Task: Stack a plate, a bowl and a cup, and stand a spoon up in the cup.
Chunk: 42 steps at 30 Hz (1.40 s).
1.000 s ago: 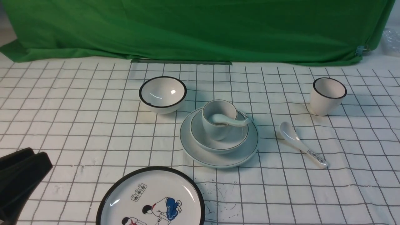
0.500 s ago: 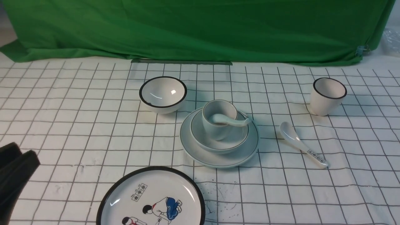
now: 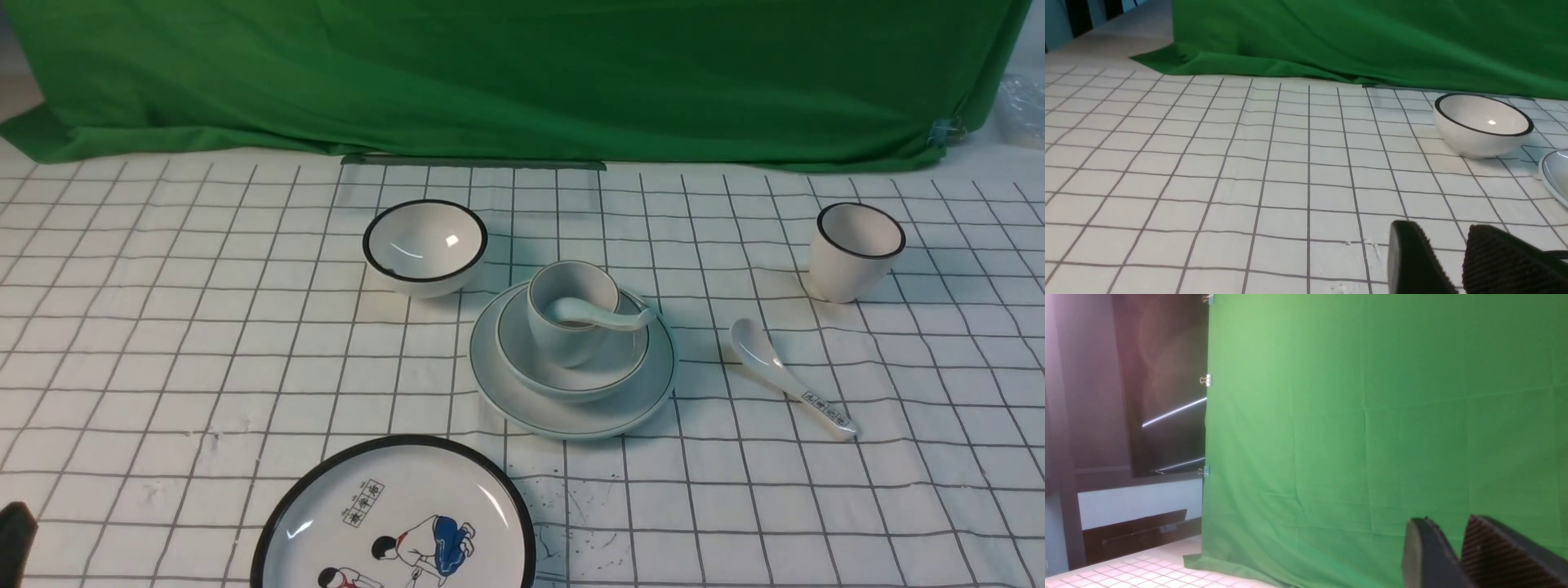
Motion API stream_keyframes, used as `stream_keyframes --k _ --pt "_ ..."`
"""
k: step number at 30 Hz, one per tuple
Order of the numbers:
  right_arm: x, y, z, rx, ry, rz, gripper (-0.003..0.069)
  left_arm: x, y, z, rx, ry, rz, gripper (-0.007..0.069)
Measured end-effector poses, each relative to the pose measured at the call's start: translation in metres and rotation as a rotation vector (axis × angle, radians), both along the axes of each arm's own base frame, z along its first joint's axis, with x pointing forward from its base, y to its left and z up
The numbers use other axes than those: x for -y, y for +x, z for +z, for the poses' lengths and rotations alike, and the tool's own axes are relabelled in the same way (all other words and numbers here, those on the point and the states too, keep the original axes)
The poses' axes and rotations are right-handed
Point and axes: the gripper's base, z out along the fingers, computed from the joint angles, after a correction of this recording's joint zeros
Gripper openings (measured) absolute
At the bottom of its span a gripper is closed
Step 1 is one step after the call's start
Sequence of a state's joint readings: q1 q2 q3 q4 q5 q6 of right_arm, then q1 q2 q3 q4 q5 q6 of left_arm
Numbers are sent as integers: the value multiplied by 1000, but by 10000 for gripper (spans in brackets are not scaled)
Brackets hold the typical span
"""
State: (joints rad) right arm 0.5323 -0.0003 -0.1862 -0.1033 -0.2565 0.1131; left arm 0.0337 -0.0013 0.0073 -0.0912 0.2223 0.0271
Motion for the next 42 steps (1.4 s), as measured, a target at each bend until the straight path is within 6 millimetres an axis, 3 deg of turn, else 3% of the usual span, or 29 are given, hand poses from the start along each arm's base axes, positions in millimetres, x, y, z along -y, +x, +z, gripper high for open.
stream_keyframes --k 26,29,32,37,42 --pt "0 1 -1 -9 -18 -6 220 0 0 1 7 18 -4 223" --pt "0 5 -13 -107 -107 -46 228 0 0 1 8 18 -4 227" --pt "4 16 -50 -325 -225 -218 234 0 0 1 8 20 -3 233" --pt "14 22 -99 -563 -279 -411 235 0 0 1 7 22 -4 235" --pt "21 21 -110 -662 -273 -526 235 0 0 1 6 23 -4 235"
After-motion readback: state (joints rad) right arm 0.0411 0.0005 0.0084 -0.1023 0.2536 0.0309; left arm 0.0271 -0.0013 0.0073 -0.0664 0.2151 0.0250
